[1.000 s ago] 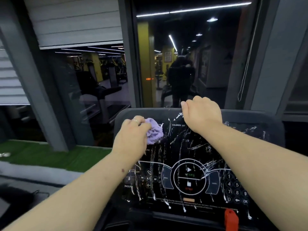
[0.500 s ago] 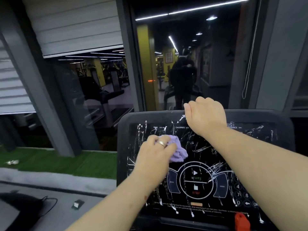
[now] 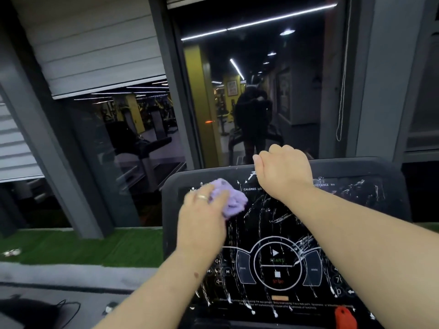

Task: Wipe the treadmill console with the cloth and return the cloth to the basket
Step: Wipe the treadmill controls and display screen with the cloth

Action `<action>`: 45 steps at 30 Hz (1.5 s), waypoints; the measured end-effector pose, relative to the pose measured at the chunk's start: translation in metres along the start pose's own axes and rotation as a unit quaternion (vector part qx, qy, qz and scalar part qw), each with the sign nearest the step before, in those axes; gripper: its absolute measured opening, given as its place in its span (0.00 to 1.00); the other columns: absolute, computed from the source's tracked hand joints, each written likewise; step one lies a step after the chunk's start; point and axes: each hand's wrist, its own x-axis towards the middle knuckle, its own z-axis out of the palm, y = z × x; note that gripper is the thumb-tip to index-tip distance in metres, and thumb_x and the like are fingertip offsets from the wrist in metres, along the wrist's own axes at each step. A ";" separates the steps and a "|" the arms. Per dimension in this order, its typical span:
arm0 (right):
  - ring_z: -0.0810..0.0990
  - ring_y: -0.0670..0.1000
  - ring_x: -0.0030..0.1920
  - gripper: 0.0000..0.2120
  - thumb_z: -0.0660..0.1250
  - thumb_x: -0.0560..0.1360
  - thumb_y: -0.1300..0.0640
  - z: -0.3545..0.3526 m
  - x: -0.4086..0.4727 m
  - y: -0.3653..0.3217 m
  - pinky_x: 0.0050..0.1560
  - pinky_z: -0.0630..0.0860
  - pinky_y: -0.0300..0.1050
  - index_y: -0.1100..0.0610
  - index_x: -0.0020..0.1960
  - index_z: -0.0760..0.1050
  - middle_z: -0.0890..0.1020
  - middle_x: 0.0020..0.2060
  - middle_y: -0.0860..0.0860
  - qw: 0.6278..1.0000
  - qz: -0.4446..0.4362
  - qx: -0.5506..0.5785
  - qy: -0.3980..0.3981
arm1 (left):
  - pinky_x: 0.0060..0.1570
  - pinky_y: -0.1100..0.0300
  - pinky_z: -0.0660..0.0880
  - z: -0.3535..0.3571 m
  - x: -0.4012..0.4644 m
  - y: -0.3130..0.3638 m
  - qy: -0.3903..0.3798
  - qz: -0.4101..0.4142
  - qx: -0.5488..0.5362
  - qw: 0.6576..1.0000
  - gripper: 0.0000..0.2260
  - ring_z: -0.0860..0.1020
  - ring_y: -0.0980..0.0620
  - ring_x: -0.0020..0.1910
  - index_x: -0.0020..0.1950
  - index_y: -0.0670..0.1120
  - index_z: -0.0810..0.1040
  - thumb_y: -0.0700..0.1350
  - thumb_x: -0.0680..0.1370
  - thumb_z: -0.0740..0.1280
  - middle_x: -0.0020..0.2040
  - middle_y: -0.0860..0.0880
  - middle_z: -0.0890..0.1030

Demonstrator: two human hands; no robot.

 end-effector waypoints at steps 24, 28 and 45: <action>0.65 0.54 0.35 0.22 0.50 0.83 0.47 0.008 0.000 0.000 0.37 0.62 0.49 0.52 0.40 0.77 0.75 0.36 0.50 0.998 -0.001 0.010 0.056 | 0.45 0.51 0.76 0.006 -0.008 0.016 -0.057 0.171 0.062 0.982 0.19 0.76 0.43 0.54 0.59 0.53 0.80 0.44 0.69 0.65 0.62 0.52 0.80; 0.65 0.54 0.34 0.21 0.51 0.83 0.47 0.009 -0.001 0.001 0.36 0.62 0.49 0.52 0.38 0.76 0.68 0.33 0.48 0.998 -0.004 0.001 0.061 | 0.41 0.50 0.76 -0.001 0.010 0.001 0.003 -0.067 0.017 0.998 0.21 0.74 0.41 0.49 0.60 0.52 0.80 0.42 0.69 0.60 0.60 0.47 0.78; 0.64 0.54 0.34 0.21 0.52 0.83 0.47 0.010 -0.001 0.001 0.36 0.61 0.49 0.53 0.38 0.76 0.75 0.34 0.50 0.998 -0.004 0.014 0.068 | 0.49 0.48 0.77 0.007 0.014 0.020 -0.043 0.130 0.040 0.990 0.25 0.76 0.43 0.55 0.67 0.52 0.77 0.42 0.69 0.64 0.65 0.49 0.78</action>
